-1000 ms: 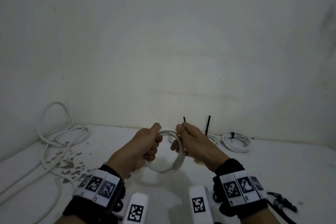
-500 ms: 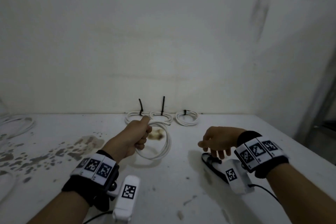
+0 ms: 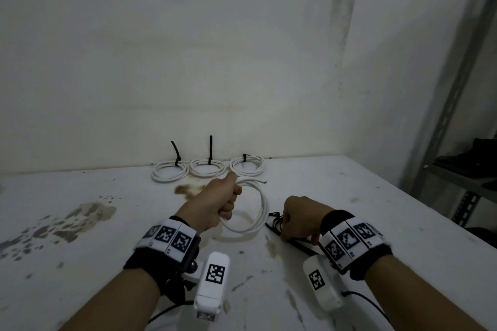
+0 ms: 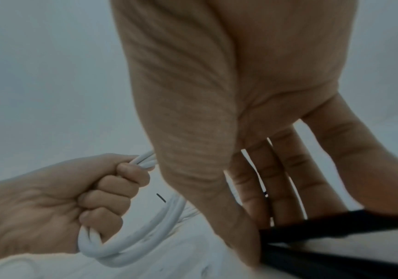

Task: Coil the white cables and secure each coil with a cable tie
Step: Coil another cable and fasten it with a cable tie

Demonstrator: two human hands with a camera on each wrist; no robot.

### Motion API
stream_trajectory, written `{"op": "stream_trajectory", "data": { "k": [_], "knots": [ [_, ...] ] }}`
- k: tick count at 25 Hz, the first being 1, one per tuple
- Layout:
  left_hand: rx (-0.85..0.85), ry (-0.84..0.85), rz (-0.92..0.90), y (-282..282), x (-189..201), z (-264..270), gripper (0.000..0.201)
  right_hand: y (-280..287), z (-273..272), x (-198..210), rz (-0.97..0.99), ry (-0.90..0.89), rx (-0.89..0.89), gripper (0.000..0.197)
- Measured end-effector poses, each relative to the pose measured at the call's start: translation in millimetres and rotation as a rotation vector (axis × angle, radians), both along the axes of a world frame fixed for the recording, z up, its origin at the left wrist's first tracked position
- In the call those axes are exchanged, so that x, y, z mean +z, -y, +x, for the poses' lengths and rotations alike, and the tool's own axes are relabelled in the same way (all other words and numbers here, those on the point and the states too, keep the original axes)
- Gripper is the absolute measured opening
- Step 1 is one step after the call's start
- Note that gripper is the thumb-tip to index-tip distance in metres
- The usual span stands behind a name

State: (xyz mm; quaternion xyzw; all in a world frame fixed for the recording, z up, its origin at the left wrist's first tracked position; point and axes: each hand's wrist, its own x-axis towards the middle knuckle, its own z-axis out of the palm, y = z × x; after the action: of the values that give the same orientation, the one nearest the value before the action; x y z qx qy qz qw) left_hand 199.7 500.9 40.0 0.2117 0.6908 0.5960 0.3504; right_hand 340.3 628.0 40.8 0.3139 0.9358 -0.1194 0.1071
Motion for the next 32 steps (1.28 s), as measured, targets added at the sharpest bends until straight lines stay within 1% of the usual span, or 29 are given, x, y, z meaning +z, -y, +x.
{"op": "stream_trajectory", "data": {
  "k": [5,9,10,12,13,15,16,17,19,20,22,26,29,30,32],
  "knots": [
    [-0.032,-0.016,-0.033,-16,-3,15,0.041,-10,12,-5,-0.084,-0.097,-0.043,0.027],
    [-0.045,-0.019,-0.038,-26,-5,24,0.052,-16,23,-5,-0.163,-0.209,-0.103,0.018],
    [-0.049,-0.020,-0.037,-27,-5,25,0.054,-18,27,-3,-0.179,-0.274,-0.128,0.018],
    [-0.050,-0.033,-0.042,-28,-4,26,0.056,-22,35,3,-0.230,-0.474,-0.193,0.019],
    [-0.045,-0.041,-0.044,-28,-4,26,0.055,-23,38,7,-0.300,-0.593,-0.226,0.019],
    [-0.040,-0.049,-0.044,-30,-4,25,0.051,-21,43,17,-0.532,-0.813,-0.259,0.016],
    [-0.040,-0.046,-0.045,-30,-4,23,0.048,-17,44,22,-0.646,-0.892,-0.253,0.015],
    [-0.039,-0.040,-0.046,-30,-5,22,0.045,-13,44,26,-0.732,-0.949,-0.232,0.013],
    [-0.042,-0.028,-0.048,-28,-5,20,0.040,-3,41,34,-0.833,-1.020,-0.165,0.005],
    [-0.047,-0.021,-0.048,-26,-5,19,0.039,2,38,36,-0.847,-1.041,-0.132,0.008],
    [-0.057,-0.010,-0.043,-20,-5,17,0.040,10,29,37,-0.783,-1.042,-0.075,0.013],
    [-0.041,0.010,-0.006,-5,-4,7,0.049,26,3,28,-0.434,-0.997,0.068,0.010],
    [-0.028,-0.022,0.030,14,-1,-5,0.044,39,-21,17,-0.159,-1.014,0.173,0.010],
    [-0.018,-0.028,0.048,22,0,-10,0.043,45,-31,13,-0.089,-1.026,0.212,0.011],
    [0.013,-0.034,0.075,39,3,-21,0.045,56,-51,6,-0.021,-1.044,0.276,0.015]
  ]
}}
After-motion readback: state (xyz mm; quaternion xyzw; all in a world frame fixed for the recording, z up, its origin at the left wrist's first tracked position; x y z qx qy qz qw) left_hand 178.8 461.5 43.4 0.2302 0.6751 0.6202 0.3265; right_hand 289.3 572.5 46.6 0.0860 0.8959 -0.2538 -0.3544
